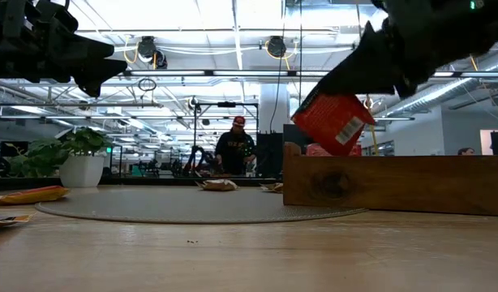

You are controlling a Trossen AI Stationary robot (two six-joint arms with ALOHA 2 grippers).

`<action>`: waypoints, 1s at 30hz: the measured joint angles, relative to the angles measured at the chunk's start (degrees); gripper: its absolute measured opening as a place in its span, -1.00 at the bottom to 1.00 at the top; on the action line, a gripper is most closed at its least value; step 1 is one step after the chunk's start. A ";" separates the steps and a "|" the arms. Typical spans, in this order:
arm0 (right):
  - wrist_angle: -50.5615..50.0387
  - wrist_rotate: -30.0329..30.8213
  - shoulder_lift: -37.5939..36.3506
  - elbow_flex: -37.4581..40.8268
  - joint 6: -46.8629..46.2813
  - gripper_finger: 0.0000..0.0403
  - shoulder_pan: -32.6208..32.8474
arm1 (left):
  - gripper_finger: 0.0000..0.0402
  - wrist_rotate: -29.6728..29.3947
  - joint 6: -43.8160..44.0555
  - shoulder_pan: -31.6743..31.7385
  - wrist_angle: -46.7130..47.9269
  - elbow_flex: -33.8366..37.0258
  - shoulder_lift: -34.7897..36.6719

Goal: Pick & Place Tea
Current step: Put the red tea bag into the left section of the wooden organizer

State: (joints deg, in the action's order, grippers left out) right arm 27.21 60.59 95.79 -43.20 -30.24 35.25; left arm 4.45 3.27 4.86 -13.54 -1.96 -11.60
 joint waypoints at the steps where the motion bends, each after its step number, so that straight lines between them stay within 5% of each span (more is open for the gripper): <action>1: 6.00 0.86 0.00 2.32 1.20 -1.00 0.11 | 0.07 0.00 0.00 -0.01 0.00 0.01 -0.01; 8: 30.93 0.91 0.68 13.28 4.96 -1.00 0.10 | 0.07 0.00 -0.01 0.00 0.00 0.01 -0.02; 21: 31.25 -3.34 2.02 13.62 5.62 -1.00 -3.47 | 0.07 0.00 -0.02 0.00 0.00 0.02 0.00; 30: 48.14 -5.20 12.33 13.57 11.85 -1.00 -5.62 | 0.07 0.00 0.00 -0.01 0.00 0.01 -0.01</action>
State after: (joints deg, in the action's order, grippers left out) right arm 75.35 55.39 108.12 -29.63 -18.39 29.63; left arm 4.45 3.27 4.86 -13.54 -1.95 -11.61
